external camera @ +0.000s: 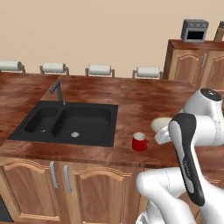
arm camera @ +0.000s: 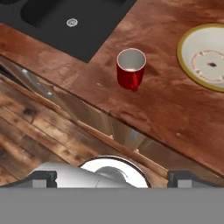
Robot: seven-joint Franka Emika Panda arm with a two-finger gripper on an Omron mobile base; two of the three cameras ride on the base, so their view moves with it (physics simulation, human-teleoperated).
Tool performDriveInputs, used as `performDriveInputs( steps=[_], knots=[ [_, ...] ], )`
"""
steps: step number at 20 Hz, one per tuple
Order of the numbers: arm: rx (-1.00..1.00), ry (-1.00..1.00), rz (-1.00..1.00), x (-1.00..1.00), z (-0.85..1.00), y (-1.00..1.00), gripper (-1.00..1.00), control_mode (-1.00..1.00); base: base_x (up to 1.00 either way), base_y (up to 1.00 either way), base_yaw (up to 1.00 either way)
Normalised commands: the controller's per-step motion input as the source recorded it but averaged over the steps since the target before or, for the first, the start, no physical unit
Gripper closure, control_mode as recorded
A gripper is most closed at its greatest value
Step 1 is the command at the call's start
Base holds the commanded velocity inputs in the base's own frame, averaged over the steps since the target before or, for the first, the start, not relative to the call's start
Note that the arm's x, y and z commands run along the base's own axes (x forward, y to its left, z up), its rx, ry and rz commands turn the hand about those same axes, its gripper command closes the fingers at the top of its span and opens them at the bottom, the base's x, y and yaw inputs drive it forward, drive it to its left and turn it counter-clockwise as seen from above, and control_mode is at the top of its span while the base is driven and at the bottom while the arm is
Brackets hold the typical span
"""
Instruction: Clear the mugs and bowl far away from the sink.
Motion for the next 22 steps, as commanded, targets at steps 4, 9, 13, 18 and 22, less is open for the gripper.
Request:
performDriveInputs(
  steps=[4,9,13,18,22],
  knots=[
    [0.00,-0.01,0.02,0.33,-0.29,0.00,-1.00,-1.00,0.00,0.00,0.00],
    [0.00,0.00,0.00,0.30,-0.09,0.00,-1.00,-1.00,0.00,0.00,0.00],
    [0.00,0.00,-0.01,0.28,-0.13,0.00,-1.00,-1.00,0.00,0.00,0.00],
    [0.00,0.00,0.00,0.28,-0.22,0.00,-1.00,-1.00,0.00,0.00,0.00],
    [0.00,0.00,0.00,0.28,-0.26,0.00,-1.00,-1.00,0.00,0.00,0.00]
  ],
)
